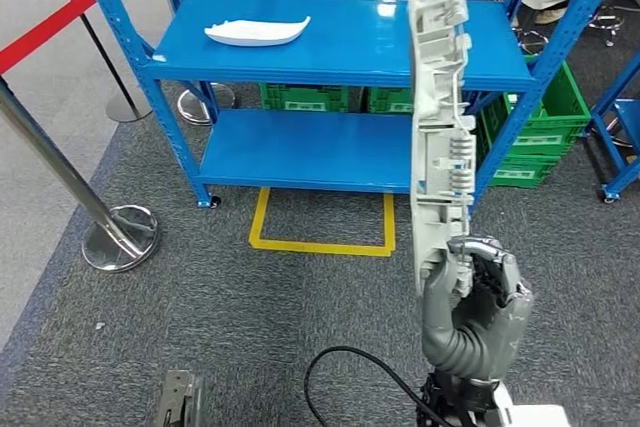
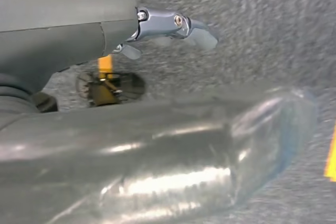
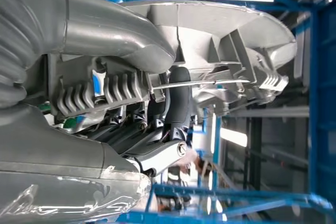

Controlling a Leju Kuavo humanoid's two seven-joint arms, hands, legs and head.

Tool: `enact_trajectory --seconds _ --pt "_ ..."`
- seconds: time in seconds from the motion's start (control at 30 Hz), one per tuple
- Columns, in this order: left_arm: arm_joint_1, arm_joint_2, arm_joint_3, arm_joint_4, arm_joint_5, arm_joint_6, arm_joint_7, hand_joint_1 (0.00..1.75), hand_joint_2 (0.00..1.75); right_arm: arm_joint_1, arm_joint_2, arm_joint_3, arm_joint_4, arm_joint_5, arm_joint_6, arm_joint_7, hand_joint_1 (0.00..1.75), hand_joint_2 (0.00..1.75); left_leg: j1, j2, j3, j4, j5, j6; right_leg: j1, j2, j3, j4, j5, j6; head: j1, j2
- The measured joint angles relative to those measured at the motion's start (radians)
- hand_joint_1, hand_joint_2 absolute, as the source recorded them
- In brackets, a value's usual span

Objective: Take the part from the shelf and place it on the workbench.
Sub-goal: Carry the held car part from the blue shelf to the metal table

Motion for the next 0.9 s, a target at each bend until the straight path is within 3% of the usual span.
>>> enact_trajectory --seconds 0.07,0.1,0.13,0.2,0.27,0.3,0.33,0.4,0.43,0.5,0.57,0.63,0.7,0.77,0.8,0.83,0.9 --pt "-0.001 -0.002 -0.003 0.0 -0.005 0.023 0.006 0.0 1.75 0.002 0.001 -0.002 -0.006 0.011 -0.008 -0.004 1.75 1.75 0.002 0.0 -0.007 0.004 -0.003 -0.011 -0.002 0.001 -0.007 -0.001 0.007 -0.013 0.0 0.0" --pt "-0.001 -0.003 -0.004 0.0 -0.004 0.035 0.002 0.0 1.75 0.003 0.002 -0.003 -0.009 0.014 -0.015 -0.005 1.75 1.75 0.002 0.0 -0.016 0.022 -0.02 -0.017 -0.004 0.001 -0.009 -0.003 0.01 -0.019 -0.002 0.0" --pt "-0.002 -0.004 -0.005 0.0 -0.001 0.046 -0.001 0.0 1.75 0.005 0.003 -0.005 -0.013 0.015 -0.024 -0.006 1.75 1.75 0.003 0.001 -0.033 0.06 -0.048 -0.022 -0.006 0.001 -0.012 -0.005 0.014 -0.024 -0.003 0.0" --pt "-0.003 -0.004 -0.005 0.0 0.003 0.058 -0.005 0.0 1.75 0.011 0.006 -0.01 -0.018 0.017 -0.048 -0.007 1.75 1.75 0.004 0.001 -0.089 0.189 -0.121 -0.03 -0.007 0.005 -0.022 -0.005 0.02 -0.029 -0.005 0.0" --pt "-0.002 -0.003 -0.005 0.0 0.003 0.062 -0.005 0.0 1.75 0.016 0.009 -0.016 -0.019 0.019 -0.071 -0.01 1.75 1.75 0.005 0.001 -0.127 0.282 -0.151 -0.033 -0.007 0.015 -0.032 -0.005 0.027 -0.029 -0.005 0.0" --pt "-0.002 -0.002 -0.005 0.0 0.002 0.064 -0.004 0.0 1.75 0.017 0.01 -0.019 -0.019 0.02 -0.081 -0.01 1.75 1.75 0.006 0.0 -0.121 0.277 -0.138 -0.033 -0.007 0.024 -0.036 -0.004 0.031 -0.027 -0.005 0.0" --pt "-0.002 -0.002 -0.005 0.0 0.002 0.067 -0.004 0.0 1.75 0.017 0.011 -0.02 -0.019 0.021 -0.089 -0.01 1.75 1.75 0.006 -0.002 -0.095 0.233 -0.108 -0.031 -0.008 0.034 -0.038 -0.004 0.034 -0.024 -0.005 0.0" --pt "-0.002 -0.001 -0.005 0.0 0.002 0.075 -0.003 0.0 1.75 0.017 0.012 -0.021 -0.019 0.023 -0.1 -0.011 1.75 1.75 0.011 -0.037 -0.017 0.096 -0.048 -0.027 -0.007 0.054 -0.043 -0.002 0.04 -0.016 -0.005 0.0" --pt "-0.003 -0.002 -0.005 0.0 0.002 0.078 -0.001 0.0 1.75 0.017 0.012 -0.021 -0.02 0.024 -0.104 -0.011 1.75 1.75 0.013 -0.057 0.01 0.043 -0.035 -0.025 -0.007 0.064 -0.048 0.0 0.044 -0.011 -0.005 0.0" --pt "-0.003 -0.002 -0.005 0.0 0.002 0.08 0.0 0.0 1.75 0.017 0.013 -0.022 -0.021 0.028 -0.109 -0.012 1.75 1.75 0.013 -0.077 0.026 0.003 -0.034 -0.015 -0.008 0.082 -0.061 0.002 0.053 0.002 -0.006 0.0" --pt "-0.003 -0.004 -0.005 0.0 0.003 0.081 0.001 0.0 1.75 0.017 0.013 -0.023 -0.022 0.029 -0.112 -0.013 1.75 1.75 0.012 -0.057 0.022 0.001 -0.029 0.0 -0.012 0.09 -0.072 0.002 0.058 0.015 -0.006 0.0" --pt "-0.004 -0.005 -0.004 0.0 0.003 0.081 0.001 0.0 1.75 0.018 0.013 -0.025 -0.024 0.03 -0.113 -0.014 1.75 1.75 0.014 -0.032 0.02 -0.002 -0.023 0.013 -0.011 0.058 -0.101 0.054 0.024 0.024 0.003 0.0" --pt "-0.002 -0.005 -0.004 0.0 0.003 0.082 0.002 0.0 1.75 0.017 0.013 -0.026 -0.025 0.03 -0.113 -0.014 1.75 1.75 0.012 -0.008 0.019 -0.002 -0.021 0.018 -0.011 0.014 -0.159 0.187 -0.047 0.032 0.011 0.0" --pt "0.0 -0.005 -0.004 0.0 0.003 0.082 0.002 0.0 1.75 0.018 0.013 -0.026 -0.025 0.031 -0.112 -0.015 1.75 1.75 0.01 0.019 0.017 -0.002 -0.021 0.019 -0.012 -0.001 -0.201 0.296 -0.087 0.037 0.011 0.0" --pt "-0.001 -0.004 -0.004 0.0 0.003 0.082 0.002 0.0 1.75 0.018 0.013 -0.027 -0.025 0.031 -0.112 -0.015 1.75 1.75 0.01 0.031 0.018 -0.001 -0.021 0.019 -0.013 -0.004 -0.194 0.295 -0.081 0.038 0.011 0.0" --pt "-0.001 -0.004 -0.004 0.0 0.003 0.082 0.002 0.0 1.75 0.018 0.013 -0.028 -0.025 0.03 -0.112 -0.015 1.75 1.75 0.01 0.043 0.019 -0.001 -0.022 0.018 -0.013 -0.009 -0.165 0.251 -0.057 0.037 0.011 0.0" --pt "-0.002 -0.005 -0.004 0.0 0.003 0.082 0.002 0.0 1.75 0.018 0.013 -0.028 -0.025 0.031 -0.112 -0.015 1.75 1.75 0.007 0.061 0.023 -0.001 -0.025 0.013 -0.01 -0.038 -0.076 0.105 -0.004 0.033 0.012 0.0"
